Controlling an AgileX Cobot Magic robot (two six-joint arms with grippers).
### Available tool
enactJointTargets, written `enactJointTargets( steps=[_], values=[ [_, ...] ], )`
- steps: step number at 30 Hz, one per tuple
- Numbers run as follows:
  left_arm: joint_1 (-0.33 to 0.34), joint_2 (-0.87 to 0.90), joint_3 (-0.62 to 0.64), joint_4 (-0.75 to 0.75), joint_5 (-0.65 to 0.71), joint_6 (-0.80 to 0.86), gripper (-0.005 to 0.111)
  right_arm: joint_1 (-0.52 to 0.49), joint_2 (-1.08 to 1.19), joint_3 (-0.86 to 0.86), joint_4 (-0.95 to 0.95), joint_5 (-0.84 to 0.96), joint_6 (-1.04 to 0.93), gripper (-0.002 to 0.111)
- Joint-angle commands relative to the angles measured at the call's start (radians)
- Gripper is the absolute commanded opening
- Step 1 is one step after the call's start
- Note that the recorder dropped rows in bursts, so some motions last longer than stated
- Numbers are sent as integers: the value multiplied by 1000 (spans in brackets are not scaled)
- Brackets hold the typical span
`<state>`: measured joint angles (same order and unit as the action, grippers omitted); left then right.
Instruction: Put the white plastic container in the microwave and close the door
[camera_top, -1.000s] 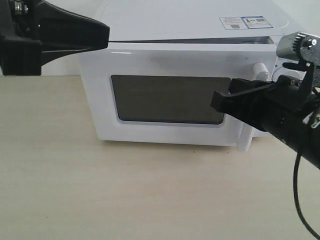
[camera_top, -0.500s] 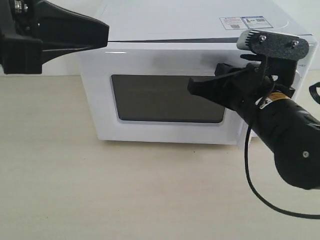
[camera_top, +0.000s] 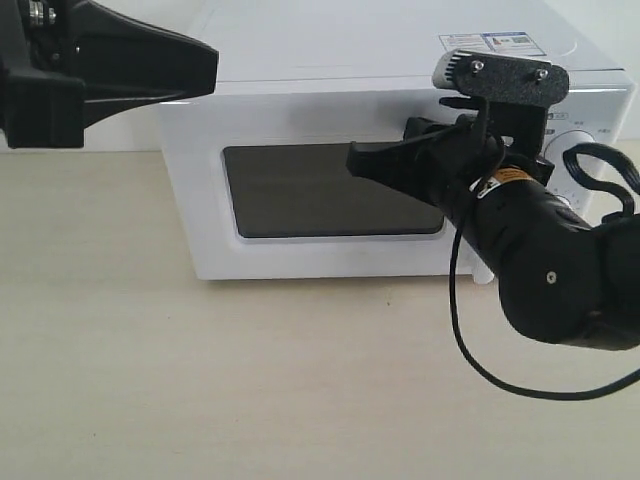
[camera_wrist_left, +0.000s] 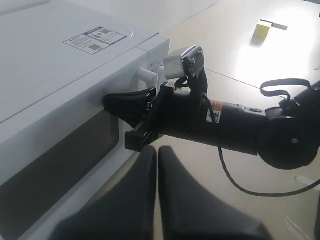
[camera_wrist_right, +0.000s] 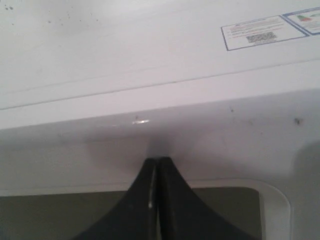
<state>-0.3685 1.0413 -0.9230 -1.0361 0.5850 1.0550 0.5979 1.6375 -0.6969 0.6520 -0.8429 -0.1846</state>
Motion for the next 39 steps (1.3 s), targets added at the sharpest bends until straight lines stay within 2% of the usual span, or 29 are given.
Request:
enactJointTargets(
  steps=[1,5,8,17,24,39],
  values=[
    [-3,-5,5,-15,-13,-9,4,-9,5,-15,41,-42,-34,0],
    [-3,-5,5,-15,-13,-9,4,-9,5,-13,41,0,-37,0],
    [-3,-5,5,-15,-11,-9,4,2,-40,-13,14,117,-89,0],
    [-3,-5,5,-15,-13,-9,4,13,-335,173,52,262,-74,0],
    [-3,-5,5,-15,-13,-9,4,13,-434,188,132,418,-124,0],
    [-3,-5,5,-15,-16,-9,4,13,-441,188,131,403,-124,0]
  ],
)
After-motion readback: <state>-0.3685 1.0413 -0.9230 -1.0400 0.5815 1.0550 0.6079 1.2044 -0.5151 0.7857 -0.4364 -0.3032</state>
